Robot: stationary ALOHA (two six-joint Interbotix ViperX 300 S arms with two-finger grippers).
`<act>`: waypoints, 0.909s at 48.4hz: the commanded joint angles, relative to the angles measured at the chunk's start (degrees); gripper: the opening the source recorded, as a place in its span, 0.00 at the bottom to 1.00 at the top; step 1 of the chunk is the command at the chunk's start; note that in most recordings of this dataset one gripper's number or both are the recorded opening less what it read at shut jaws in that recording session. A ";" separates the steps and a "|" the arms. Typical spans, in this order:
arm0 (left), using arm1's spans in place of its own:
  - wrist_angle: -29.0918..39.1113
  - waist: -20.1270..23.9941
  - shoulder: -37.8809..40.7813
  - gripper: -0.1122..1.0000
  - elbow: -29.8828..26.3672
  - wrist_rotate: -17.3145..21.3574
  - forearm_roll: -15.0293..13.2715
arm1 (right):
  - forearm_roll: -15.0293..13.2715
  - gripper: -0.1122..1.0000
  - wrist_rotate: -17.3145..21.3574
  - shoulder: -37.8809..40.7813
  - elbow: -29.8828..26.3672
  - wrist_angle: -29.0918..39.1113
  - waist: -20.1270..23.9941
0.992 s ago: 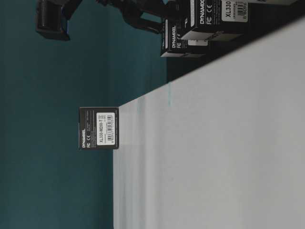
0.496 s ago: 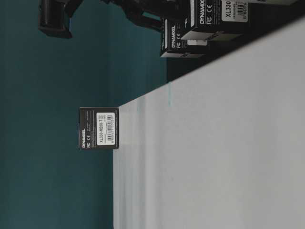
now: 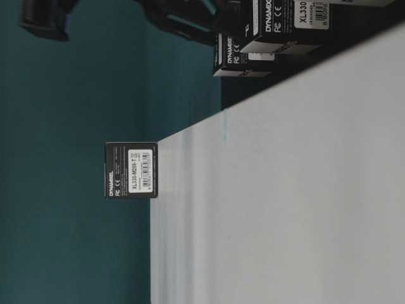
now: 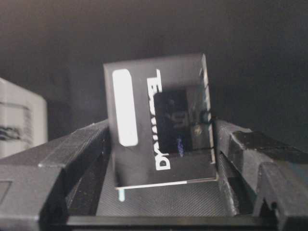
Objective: Place the box from the black base onto the white base.
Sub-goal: 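Lower the right gripper around the top DYNAMIXEL box and close it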
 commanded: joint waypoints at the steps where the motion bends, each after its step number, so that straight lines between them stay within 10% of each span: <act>1: -0.18 0.00 0.26 0.07 -1.41 0.00 0.09 | 0.26 0.76 0.35 -0.53 -0.09 0.00 0.00; 44: -0.18 -0.26 0.35 0.07 -1.32 -0.09 0.09 | 0.18 0.62 0.18 2.90 0.26 2.29 0.09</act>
